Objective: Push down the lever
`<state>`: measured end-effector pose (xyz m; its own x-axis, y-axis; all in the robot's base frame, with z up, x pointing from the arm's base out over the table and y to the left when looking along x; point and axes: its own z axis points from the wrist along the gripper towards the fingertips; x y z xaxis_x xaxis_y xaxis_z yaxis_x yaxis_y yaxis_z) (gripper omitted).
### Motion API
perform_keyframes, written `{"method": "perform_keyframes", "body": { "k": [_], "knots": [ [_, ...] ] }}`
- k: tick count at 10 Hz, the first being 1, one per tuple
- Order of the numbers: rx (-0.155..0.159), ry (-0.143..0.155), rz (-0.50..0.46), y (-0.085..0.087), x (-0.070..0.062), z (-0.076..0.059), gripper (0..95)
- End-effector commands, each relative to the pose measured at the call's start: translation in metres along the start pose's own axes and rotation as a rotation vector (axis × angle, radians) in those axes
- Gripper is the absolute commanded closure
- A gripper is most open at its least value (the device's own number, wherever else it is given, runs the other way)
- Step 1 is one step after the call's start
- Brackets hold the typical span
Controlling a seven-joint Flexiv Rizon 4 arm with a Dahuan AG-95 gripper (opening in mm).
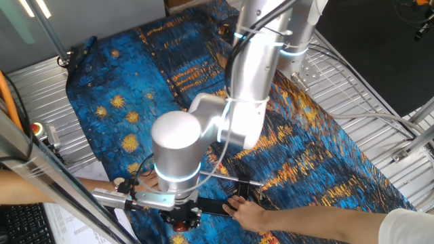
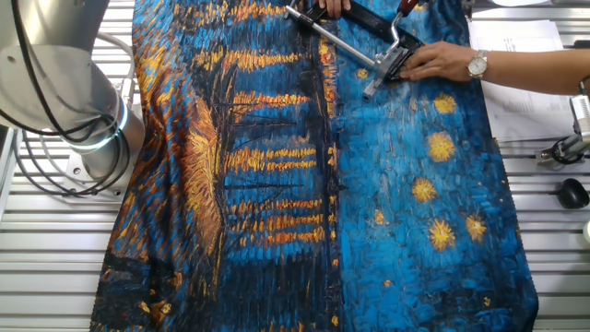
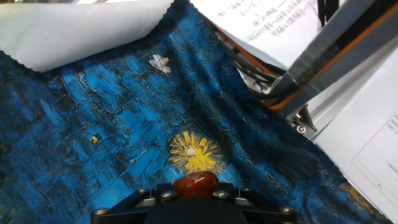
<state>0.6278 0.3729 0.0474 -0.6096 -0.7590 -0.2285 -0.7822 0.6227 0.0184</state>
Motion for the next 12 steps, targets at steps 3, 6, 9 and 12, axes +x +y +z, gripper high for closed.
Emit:
{"method": "perform_keyframes", "body": {
  "k": [3,6,9,12],
  "knots": [
    [0.025,-0.003,0.030,-0.001,0.001,-0.001,95.0],
    [0.025,-0.041,0.042,-0.001,-0.003,0.010,95.0],
    [0.062,0.016,0.045,-0.002,-0.004,0.013,95.0],
    [0.078,0.027,0.039,-0.002,-0.002,0.015,95.0]
  ]
}}
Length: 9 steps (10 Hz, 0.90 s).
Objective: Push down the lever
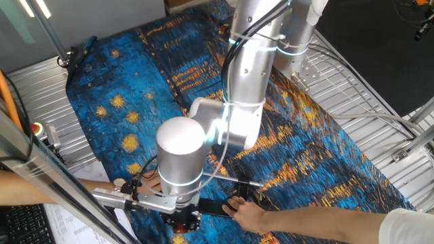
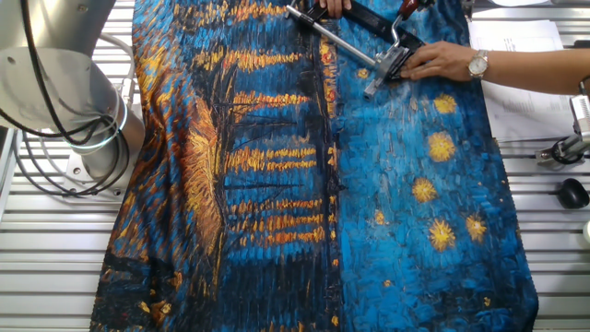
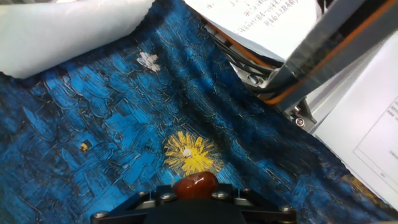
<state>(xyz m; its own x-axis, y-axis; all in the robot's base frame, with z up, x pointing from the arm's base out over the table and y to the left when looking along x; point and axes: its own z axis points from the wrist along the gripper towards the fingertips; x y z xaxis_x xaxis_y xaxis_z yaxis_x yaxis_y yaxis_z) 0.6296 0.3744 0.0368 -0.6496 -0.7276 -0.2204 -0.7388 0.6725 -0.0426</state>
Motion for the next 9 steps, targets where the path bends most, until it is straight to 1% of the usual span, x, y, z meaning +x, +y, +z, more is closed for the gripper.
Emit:
{"method": "perform_keyframes", "body": {
  "k": [1,2,3,4,5,6,7,8,9],
  "knots": [
    [0.006,0.005,-0.010,-0.0018,-0.0044,0.0084,95.0],
    [0.005,0.002,-0.004,-0.0022,-0.0052,0.0103,95.0],
    [0.013,0.017,-0.003,-0.0023,-0.0047,0.0099,95.0],
    [0.007,0.060,0.008,-0.0018,-0.0027,0.0088,95.0],
    [0.028,0.090,0.000,-0.0013,-0.0009,0.0067,76.0],
    [0.020,0.062,-0.016,-0.0007,0.0000,0.0063,57.0],
    [0.020,0.053,-0.022,-0.0009,-0.0007,0.0072,57.0],
    [0.017,0.025,-0.035,-0.0014,-0.0027,0.0094,19.0],
    [0.031,0.040,-0.040,-0.0014,-0.0024,0.0089,19.0]
  ]
}}
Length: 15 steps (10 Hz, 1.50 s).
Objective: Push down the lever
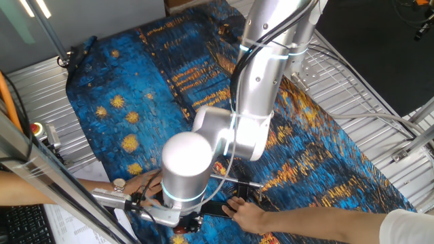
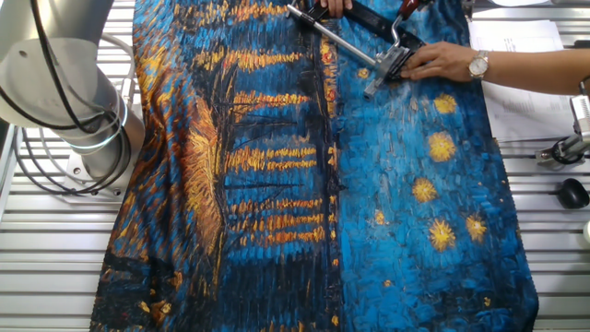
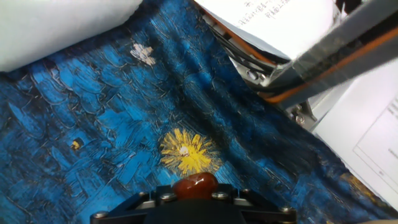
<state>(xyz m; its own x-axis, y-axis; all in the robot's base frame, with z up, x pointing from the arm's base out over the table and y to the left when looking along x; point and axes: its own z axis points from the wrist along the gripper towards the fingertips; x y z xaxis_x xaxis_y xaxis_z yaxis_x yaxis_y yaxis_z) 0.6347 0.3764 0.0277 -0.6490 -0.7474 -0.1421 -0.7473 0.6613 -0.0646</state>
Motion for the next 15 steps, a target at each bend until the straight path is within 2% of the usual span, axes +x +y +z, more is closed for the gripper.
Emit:
{"method": "perform_keyframes", "body": {
  "k": [1,2,3,4,7,8,13,15],
  "knots": [
    [0.017,-0.037,-0.028,0.001,0.001,-0.002,19.0],
    [0.025,-0.045,-0.031,0.001,0.001,-0.002,19.0],
    [0.024,-0.049,-0.036,0.001,0.001,-0.002,0.0],
    [0.019,-0.055,-0.037,0.001,0.001,-0.002,0.0],
    [-0.005,-0.041,-0.030,0.000,0.001,-0.017,0.0],
    [-0.021,-0.043,-0.026,-0.001,0.001,-0.024,19.0],
    [-0.058,-0.019,-0.034,0.000,0.018,-0.073,19.0],
    [-0.063,-0.028,-0.060,0.002,0.025,-0.088,19.0]
  ]
}}
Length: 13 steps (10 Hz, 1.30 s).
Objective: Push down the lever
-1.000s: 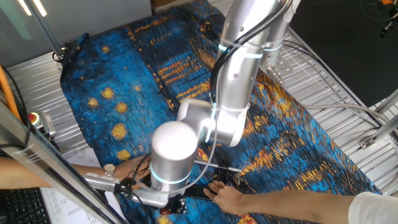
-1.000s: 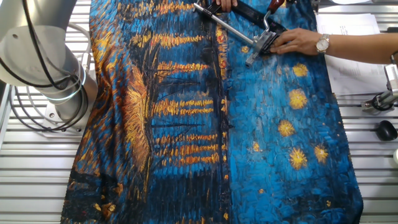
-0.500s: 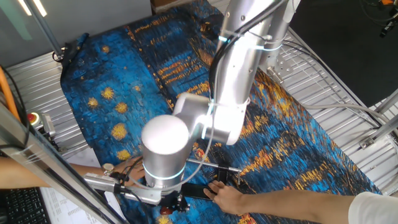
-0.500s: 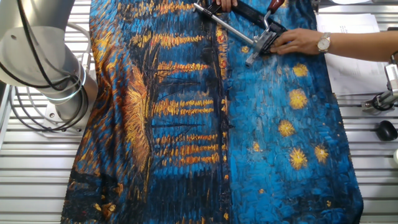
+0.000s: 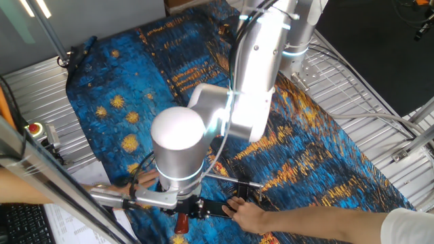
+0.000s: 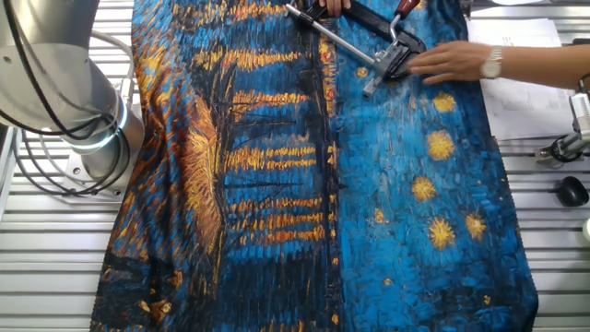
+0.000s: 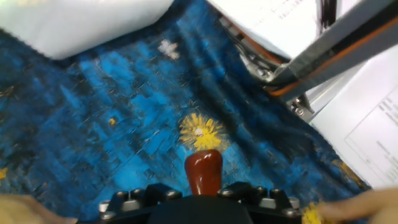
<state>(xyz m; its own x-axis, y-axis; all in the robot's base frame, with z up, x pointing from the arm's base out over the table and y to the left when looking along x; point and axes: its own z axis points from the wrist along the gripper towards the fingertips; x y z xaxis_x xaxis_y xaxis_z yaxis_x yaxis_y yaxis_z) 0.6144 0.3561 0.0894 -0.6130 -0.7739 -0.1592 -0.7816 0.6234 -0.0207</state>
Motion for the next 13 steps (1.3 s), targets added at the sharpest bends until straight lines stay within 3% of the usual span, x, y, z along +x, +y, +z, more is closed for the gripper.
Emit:
{"method": "perform_keyframes", "body": {
  "k": [1,3,4,11,13],
  "knots": [
    [-0.013,-0.014,-0.016,0.004,0.005,-0.023,19.0],
    [-0.016,0.000,-0.013,0.003,0.004,-0.023,19.0],
    [-0.028,0.039,-0.015,0.004,0.006,-0.022,19.0],
    [-0.041,0.021,-0.015,0.011,0.011,-0.020,19.0],
    [-0.039,0.027,0.007,0.014,0.015,-0.017,19.0]
  ]
}}
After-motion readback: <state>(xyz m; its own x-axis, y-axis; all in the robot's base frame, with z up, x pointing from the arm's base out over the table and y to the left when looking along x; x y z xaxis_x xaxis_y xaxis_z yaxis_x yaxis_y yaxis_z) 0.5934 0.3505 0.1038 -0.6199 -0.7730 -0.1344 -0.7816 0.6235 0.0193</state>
